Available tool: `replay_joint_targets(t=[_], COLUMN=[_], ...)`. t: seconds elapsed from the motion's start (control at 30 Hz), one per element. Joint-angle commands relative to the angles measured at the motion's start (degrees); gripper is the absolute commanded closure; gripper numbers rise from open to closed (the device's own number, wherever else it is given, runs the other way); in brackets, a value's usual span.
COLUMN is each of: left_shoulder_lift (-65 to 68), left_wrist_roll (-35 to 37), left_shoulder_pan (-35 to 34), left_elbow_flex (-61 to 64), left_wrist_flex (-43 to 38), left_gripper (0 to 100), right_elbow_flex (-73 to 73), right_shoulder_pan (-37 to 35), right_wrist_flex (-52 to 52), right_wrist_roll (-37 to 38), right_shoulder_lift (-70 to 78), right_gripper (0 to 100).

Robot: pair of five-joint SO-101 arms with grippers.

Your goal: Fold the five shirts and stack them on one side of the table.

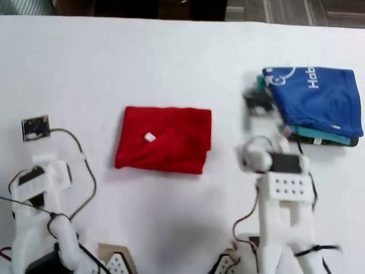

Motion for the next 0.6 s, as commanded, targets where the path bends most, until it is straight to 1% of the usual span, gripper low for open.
replay_joint_targets(t=[0.0,0.13,0.2,0.27,0.33,0.4,0.57], left_shoulder_lift=[-1.5,-1.4,-1.4,-1.4,-1.4,-1.4,-1.4], left_wrist_roll=[0.4,-0.1,-0.4,-2.8,-3.5,-2.2,-1.6], left_shoulder_pan=[-0.4,2.1,3.2,3.3,3.3,3.3,3.1], left_elbow_flex=[0.0,0.5,0.9,0.9,0.9,1.0,1.1], left_wrist_flex=[-0.8,-0.9,-1.0,-1.0,-1.1,-1.9,-2.4], left_gripper=[97,97,97,97,97,97,97], right_elbow_flex=[-14.7,-24.2,-29.5,-35.3,-40.4,-44.6,-54.5], right_shoulder_pan=[-13.6,-23.3,-26.7,-29.1,-30.7,-31.6,-31.5], right_wrist_flex=[1.8,1.4,1.6,1.8,1.8,2.2,7.7], right_wrist_roll=[-2.2,-2.2,-2.2,-2.5,-2.5,-2.5,-2.5], right_shoulder_lift=[6.8,22.5,30.9,38.5,45.6,51.2,61.5], right_gripper=[97.9,97.9,97.9,97.9,97.9,97.9,97.9])
